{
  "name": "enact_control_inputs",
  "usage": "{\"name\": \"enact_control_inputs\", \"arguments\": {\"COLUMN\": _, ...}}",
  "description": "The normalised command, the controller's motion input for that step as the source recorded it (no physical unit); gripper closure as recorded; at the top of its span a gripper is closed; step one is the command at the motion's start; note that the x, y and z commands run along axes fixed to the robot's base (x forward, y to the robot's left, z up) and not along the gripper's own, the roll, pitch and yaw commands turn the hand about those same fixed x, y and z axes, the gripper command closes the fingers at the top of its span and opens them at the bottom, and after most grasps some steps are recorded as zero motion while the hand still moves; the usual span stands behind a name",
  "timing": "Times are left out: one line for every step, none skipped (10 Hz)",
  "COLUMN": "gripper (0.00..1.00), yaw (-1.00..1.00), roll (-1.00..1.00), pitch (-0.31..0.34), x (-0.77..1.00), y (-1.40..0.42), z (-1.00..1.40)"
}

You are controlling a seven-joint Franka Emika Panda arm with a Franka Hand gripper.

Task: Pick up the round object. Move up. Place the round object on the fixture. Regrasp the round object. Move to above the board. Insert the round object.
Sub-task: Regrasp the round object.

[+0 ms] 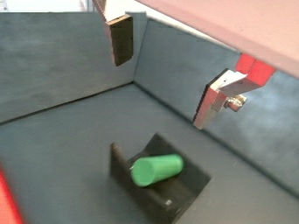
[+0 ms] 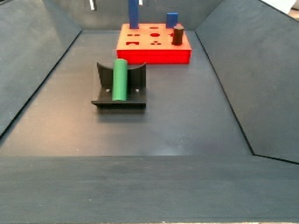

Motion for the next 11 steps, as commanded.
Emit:
{"name": "enact_control_inputs", "arguments": {"gripper": 0.00, "yaw": 0.04, "roll": 1.00, "pitch": 0.003, "x": 0.02, "y": -0.02, "z": -0.01}}
{"name": "enact_control_inputs", "arguments": {"gripper": 0.00, "yaw": 0.04, "roll": 1.00, "pitch": 0.015, "x": 0.03, "y": -0.02, "z": -0.01}}
{"name": "enact_control_inputs", "arguments": {"gripper": 0.00, "yaw": 0.04, "roll": 1.00, "pitch": 0.022, "x": 0.04, "y": -0.03, "z": 0.00}}
{"name": "enact_control_inputs", "arguments": {"gripper": 0.00, "yaw": 0.05, "roll": 1.00, "pitch": 0.041, "x": 0.06, "y": -0.03, "z": -0.01}}
{"name": "enact_control_inputs", "arguments": {"gripper": 0.00, "yaw": 0.06, "roll": 1.00, "pitch": 0.067, "x": 0.07, "y": -0.03, "z": -0.01}}
{"name": "enact_control_inputs", "arguments": {"gripper": 0.00, "yaw": 0.07, "roll": 1.00, "pitch": 0.096, "x": 0.08, "y": -0.04, "z": -0.01}}
{"name": "enact_control_inputs", "arguments": {"gripper": 0.00, "yaw": 0.08, "roll": 1.00, "pitch": 0.116, "x": 0.09, "y": -0.04, "z": -0.01}}
{"name": "enact_control_inputs", "arguments": {"gripper": 0.00, "yaw": 0.11, "roll": 0.80, "pitch": 0.139, "x": 0.10, "y": -0.04, "z": -0.02}}
{"name": "enact_control_inputs", "arguments": {"gripper": 0.00, "yaw": 0.13, "roll": 0.61, "pitch": 0.135, "x": 0.10, "y": -0.04, "z": -0.02}}
{"name": "enact_control_inputs", "arguments": {"gripper": 0.00, "yaw": 0.14, "roll": 0.42, "pitch": 0.125, "x": 0.10, "y": -0.04, "z": -0.02}}
{"name": "enact_control_inputs", "arguments": {"gripper": 0.00, "yaw": 0.15, "roll": 0.28, "pitch": 0.108, "x": 0.10, "y": -0.03, "z": -0.01}}
